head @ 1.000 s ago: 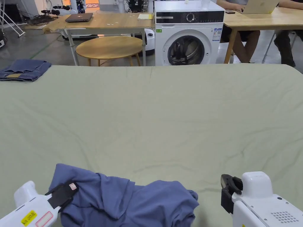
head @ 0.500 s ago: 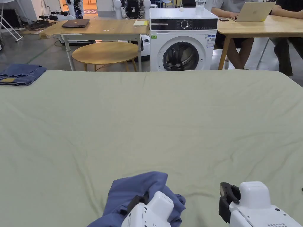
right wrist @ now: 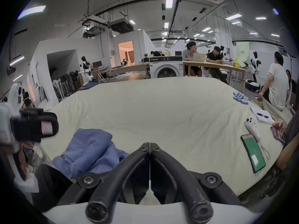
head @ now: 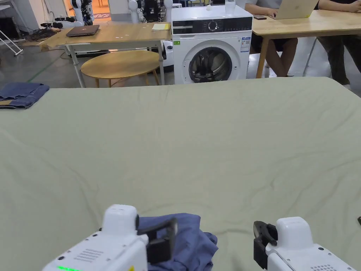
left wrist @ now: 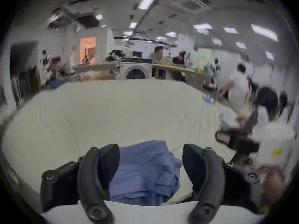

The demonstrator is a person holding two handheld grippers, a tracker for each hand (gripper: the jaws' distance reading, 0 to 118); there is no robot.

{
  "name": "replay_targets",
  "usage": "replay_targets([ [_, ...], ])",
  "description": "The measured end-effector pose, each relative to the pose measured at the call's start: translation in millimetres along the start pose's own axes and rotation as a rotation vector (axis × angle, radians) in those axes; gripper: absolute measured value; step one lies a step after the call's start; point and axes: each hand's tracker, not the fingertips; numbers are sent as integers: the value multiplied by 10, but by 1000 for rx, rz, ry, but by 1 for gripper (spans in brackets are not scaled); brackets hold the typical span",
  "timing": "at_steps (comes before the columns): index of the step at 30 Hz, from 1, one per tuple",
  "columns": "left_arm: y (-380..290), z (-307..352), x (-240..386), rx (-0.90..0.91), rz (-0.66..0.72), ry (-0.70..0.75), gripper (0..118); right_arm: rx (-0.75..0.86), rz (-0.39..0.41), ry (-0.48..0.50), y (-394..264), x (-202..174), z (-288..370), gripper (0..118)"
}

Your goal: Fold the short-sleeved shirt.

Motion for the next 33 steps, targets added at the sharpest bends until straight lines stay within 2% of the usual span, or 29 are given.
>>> replay_targets([
  [3,-131,-201,-326,-111,103,1,79,-19,-1,18,5,-64,-39,0],
  [4,-202,-306,-364,-161,140,-27,68,-21,-2,25,4,-90,-42,0],
  [5,-290,-375,-399,-188,183,-52,35,-26,0,34,6,-112,-46,0],
  [6,-377,-425,-404,-200,219,-73,10,-30,1,40,6,-130,-53,0],
  [7,-447,-489,-403,-219,253,-150,2,-33,2,45,3,-145,-63,0],
  [9,-590,-651,-281,-272,312,-294,2,-42,-1,56,1,-168,-87,0],
  [11,-715,-798,-116,-298,290,-337,2,-53,-6,64,-2,-188,-109,0],
  [14,-846,-947,86,-339,190,-258,2,-66,-3,75,-2,-219,-121,0],
  [17,-846,-893,47,-314,250,-283,2,-86,10,95,1,-277,-175,0],
  [21,-681,-609,-68,-253,189,-264,2,-144,-10,235,-5,-469,-452,0],
  [24,-570,-311,-294,-187,209,-228,2,-198,-120,354,-71,-556,-752,0],
  [25,-548,-208,-416,-156,228,-211,6,-225,-151,375,-114,-559,-841,0],
  [26,-527,-111,-541,-134,247,-189,22,-257,-165,388,-161,-557,-914,0],
  [27,-504,-21,-670,-114,266,-160,22,-286,-162,376,-215,-549,-968,0],
  [28,-493,54,-849,-89,296,-141,28,-305,-139,334,-269,-532,-1010,0],
  [29,-487,96,-976,-77,321,-136,48,-317,-125,301,-309,-511,-1039,0],
  [31,-496,92,-1254,-82,387,-125,98,-333,-158,276,-373,-420,-1087,0],
  [32,-510,61,-1373,-97,434,-147,113,-337,-200,285,-394,-368,-1104,0],
  [33,-534,-8,-1489,-125,490,-173,113,-328,-231,301,-400,-333,-1109,0],
])
